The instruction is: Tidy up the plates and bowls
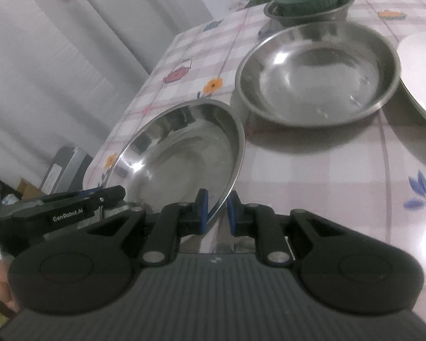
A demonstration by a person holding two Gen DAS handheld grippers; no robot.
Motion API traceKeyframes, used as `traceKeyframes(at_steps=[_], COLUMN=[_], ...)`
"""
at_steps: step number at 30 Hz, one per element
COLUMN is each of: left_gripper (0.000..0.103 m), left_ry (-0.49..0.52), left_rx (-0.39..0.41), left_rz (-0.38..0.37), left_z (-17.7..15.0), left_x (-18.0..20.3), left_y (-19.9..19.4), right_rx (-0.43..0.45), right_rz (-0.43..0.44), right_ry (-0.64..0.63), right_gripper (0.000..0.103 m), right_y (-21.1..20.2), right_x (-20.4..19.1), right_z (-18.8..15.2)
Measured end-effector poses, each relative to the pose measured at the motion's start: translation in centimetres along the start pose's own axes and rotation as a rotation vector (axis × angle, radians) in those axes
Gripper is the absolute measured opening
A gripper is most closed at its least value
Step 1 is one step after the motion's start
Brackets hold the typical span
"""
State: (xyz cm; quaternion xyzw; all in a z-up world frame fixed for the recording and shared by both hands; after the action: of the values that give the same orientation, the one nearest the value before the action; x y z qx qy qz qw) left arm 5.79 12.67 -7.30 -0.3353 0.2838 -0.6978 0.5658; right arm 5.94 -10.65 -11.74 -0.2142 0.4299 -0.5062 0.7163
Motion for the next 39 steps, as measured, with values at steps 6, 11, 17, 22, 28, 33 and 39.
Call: traceKeyframes(at_steps=[6, 11, 17, 22, 28, 33, 39], left_gripper=[0.025, 0.042, 0.048, 0.048, 0.046, 0.038, 0.038], left_ry=[0.005, 0.002, 0.005, -0.013, -0.028, -0.044, -0.063], left_rx=[-0.018, -0.023, -0.001, 0.007, 0.017, 0.017, 0.027], left_rz=[-0.048, -0.05, -0.014, -0.002, -0.003, -0.02, -0.033], left_z=[-1.9, -2.7, -1.9, -1.0, -0.8, -0.7, -1.2], left_x=[1.3, 1.7, 1.5, 1.1, 1.2, 1.6, 2.1], left_y=[-1.5, -1.8, -1.4, -0.4, 0.3, 0.6, -0.1], right_rx=[-0.021, -0.025, 0.028, 0.036, 0.022, 0.011, 0.008], right_rz=[0.013, 0.008, -0.026, -0.033, -0.039, -0.038, -0.064], right_ry=[-0.003, -0.027, -0.038, -0.016, -0.02, -0.022, -0.046], right_gripper=[0.016, 0.017, 0.019, 0.021, 0.021, 0.019, 0.018], right_y=[-1.8, -2.5, -2.8, -1.7, -0.5, 0.0, -0.3], right_x=[1.0, 1.1, 1.3, 1.6, 1.3, 1.3, 1.0], right_z=[-2.1, -2.9, -2.2, -1.4, -1.0, -0.7, -0.4])
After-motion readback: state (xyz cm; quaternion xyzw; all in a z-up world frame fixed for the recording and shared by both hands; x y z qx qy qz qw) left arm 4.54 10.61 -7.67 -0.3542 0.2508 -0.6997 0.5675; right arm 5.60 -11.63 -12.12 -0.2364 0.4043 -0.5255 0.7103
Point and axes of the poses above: each gripper's, at about its wrist camera, not at the fingertips, and y roughly the way its jaws point, x to its right, z to its top, the point moved 2 cm from there along y, roughly the way its jaws point, and after that the axes turned 7 degrees about -z, right-handed, at the moved point
